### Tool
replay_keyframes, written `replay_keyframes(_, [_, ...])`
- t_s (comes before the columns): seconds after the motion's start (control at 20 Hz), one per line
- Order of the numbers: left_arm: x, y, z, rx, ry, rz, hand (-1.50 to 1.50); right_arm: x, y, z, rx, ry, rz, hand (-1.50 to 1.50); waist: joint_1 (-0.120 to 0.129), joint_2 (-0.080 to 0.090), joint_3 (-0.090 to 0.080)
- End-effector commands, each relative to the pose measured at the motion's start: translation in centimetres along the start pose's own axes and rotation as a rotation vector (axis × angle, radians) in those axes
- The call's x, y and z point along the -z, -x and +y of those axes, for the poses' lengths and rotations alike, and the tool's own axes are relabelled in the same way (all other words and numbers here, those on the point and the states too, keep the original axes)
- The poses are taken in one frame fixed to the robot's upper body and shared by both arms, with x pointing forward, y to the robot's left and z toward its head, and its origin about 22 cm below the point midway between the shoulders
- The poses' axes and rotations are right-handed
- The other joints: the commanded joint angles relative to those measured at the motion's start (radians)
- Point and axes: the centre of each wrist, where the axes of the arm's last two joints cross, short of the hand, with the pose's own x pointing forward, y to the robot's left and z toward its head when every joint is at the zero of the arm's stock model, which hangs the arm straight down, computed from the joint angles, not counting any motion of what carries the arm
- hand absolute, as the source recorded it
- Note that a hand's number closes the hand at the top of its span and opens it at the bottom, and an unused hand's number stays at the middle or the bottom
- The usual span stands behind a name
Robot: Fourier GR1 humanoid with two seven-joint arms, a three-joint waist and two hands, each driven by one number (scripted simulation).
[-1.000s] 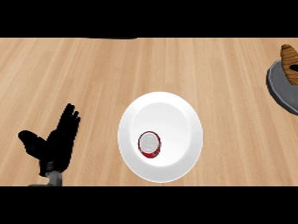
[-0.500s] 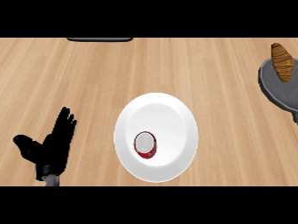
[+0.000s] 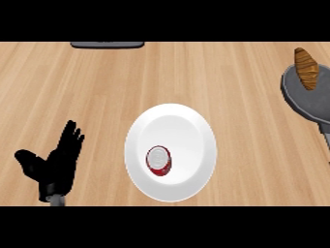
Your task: Pick the croissant from the plate and place it in the pan
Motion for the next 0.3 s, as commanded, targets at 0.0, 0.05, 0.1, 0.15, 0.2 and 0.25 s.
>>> replay_keyframes(0.0, [-0.2, 1.3, 0.0, 0.004, -0.017, 0.072, 0.00, -2.4, 1.4, -2.0, -0.003, 0.013, 0.013, -1.50, -0.006, 0.005, -0.007])
replay_keyframes(0.05, [0.1, 1.3, -0.3, -0.003, -0.001, 0.075, 0.00, -0.2, 0.0, 0.0, -0.006, 0.009, 0.035, -1.50, -0.006, 0.004, -0.008])
replay_keyframes(0.1, [0.1, 0.5, 0.5, 0.004, -0.008, 0.070, 0.00, -1.2, 0.6, -0.9, 0.006, 0.012, 0.013, -1.50, -0.008, 0.004, -0.008])
replay_keyframes(0.15, [0.3, -0.3, -0.1, -0.007, 0.007, 0.067, 0.00, -2.3, 0.8, -2.6, -0.021, 0.013, 0.003, -1.50, -0.007, 0.004, -0.007])
replay_keyframes(0.2, [0.6, 0.8, 0.8, 0.030, -0.023, 0.084, 0.00, -0.4, -0.4, -0.2, -0.038, 0.014, 0.024, -1.50, -0.018, 0.000, -0.009])
replay_keyframes(0.25, [-0.1, 1.3, 0.2, 0.010, -0.014, 0.073, 0.00, -2.0, 0.9, -1.1, -0.024, 0.027, 0.034, -1.50, -0.016, 0.001, -0.009])
